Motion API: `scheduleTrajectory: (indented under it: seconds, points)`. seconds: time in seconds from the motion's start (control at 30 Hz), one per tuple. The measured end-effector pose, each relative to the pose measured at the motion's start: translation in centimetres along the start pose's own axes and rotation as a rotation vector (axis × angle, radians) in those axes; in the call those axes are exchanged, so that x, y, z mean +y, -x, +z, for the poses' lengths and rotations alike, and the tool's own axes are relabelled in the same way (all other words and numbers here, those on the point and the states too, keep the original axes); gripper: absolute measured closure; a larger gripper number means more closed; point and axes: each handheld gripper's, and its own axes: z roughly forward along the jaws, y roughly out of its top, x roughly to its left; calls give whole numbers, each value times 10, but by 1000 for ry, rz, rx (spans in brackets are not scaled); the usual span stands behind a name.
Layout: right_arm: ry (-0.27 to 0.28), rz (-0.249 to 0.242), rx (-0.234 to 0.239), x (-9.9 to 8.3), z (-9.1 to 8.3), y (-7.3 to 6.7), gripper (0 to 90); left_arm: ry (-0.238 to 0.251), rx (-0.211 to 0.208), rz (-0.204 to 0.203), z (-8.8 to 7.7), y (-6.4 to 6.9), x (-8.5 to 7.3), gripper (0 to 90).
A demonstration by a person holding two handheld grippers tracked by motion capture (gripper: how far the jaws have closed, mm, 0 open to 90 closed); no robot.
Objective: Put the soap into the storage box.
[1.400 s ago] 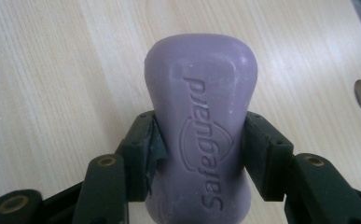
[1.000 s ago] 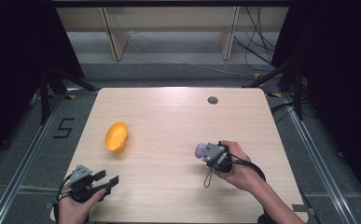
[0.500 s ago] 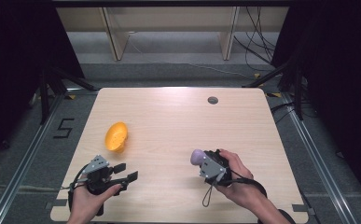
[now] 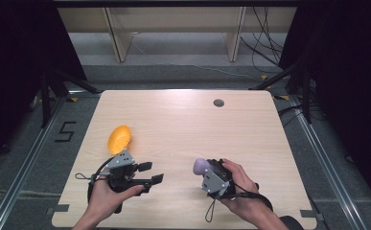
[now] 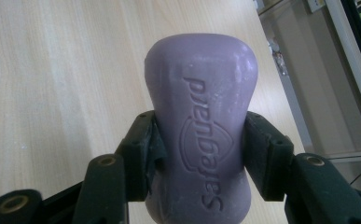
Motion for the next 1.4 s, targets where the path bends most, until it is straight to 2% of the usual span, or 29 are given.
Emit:
scheduleTrajectory:
  seconds: [0.1,0.13,0.17,0.2,0.27,0.3,0.33,0.4,0.5,0.63,0.67,0.7,0.73,0.77,0.83,0.9,0.93,1.0,1.03,1.07,1.13,1.2,1.23,1.27,1.3,1.37,1.4]
  points:
    - [3,-10,-4,1,0,-1,501,-9,-23,13,8,4,6,343]
    - [-4,5,0,1,-1,-3,501,-9,-23,13,8,4,6,345]
    - [7,-18,-10,1,-1,-1,501,-18,-27,25,12,7,10,347]
    - [5,-10,-17,1,-1,-2,501,-23,-38,31,14,8,13,348]
    - [6,-12,-17,1,-2,-2,501,-17,-31,33,16,10,14,349]
    - [6,-12,-20,1,-2,-3,501,-22,-50,36,19,11,17,351]
    - [13,-10,-18,1,-3,-3,501,-10,-46,36,21,12,18,354]
    - [17,-12,-29,1,-4,-3,501,-21,-45,41,24,14,23,363]
    - [17,-7,-30,1,-4,-4,501,-19,-73,51,32,18,30,369]
    - [23,-6,-36,1,-5,-4,501,-23,-89,62,39,20,36,375]
    - [26,-14,-37,1,-5,-3,501,-10,-84,59,42,22,37,379]
    - [23,-16,-41,0,-6,-3,500,-24,-91,59,43,23,39,387]
    - [19,-6,-41,0,-7,-3,500,-29,-108,58,45,23,40,387]
    - [28,-21,-46,0,-7,-2,501,-30,-124,53,49,25,43,390]
    - [33,-33,-45,0,-7,-1,500,-31,-123,45,50,26,43,392]
    - [28,-8,-46,-1,-8,-2,500,-33,-133,35,54,28,44,400]
    - [46,23,-40,-1,-7,-5,500,-40,-143,32,56,28,44,402]
    - [48,14,-38,0,-6,-4,500,-49,-151,31,60,29,45,408]
    - [41,53,-35,0,-6,-6,500,-51,-142,31,62,31,45,412]
    - [39,53,-35,0,-7,-6,501,-58,-160,28,64,31,45,414]
    - [33,50,-44,0,-7,-7,500,-65,-162,28,67,31,46,418]
    - [34,38,-49,1,-7,-6,500,-70,-163,24,71,33,47,423]
    - [56,-28,-65,2,-6,-3,500,-76,-179,18,74,33,47,423]
    - [44,5,-51,2,-6,-5,500,-82,-177,15,75,34,47,428]
    - [44,5,-51,2,-6,-5,500,-82,-191,16,77,34,47,428]
    - [32,38,-55,2,-7,-7,500,-92,-192,16,82,36,48,438]
    - [34,34,-57,2,-7,-7,500,-91,-189,16,84,37,48,441]
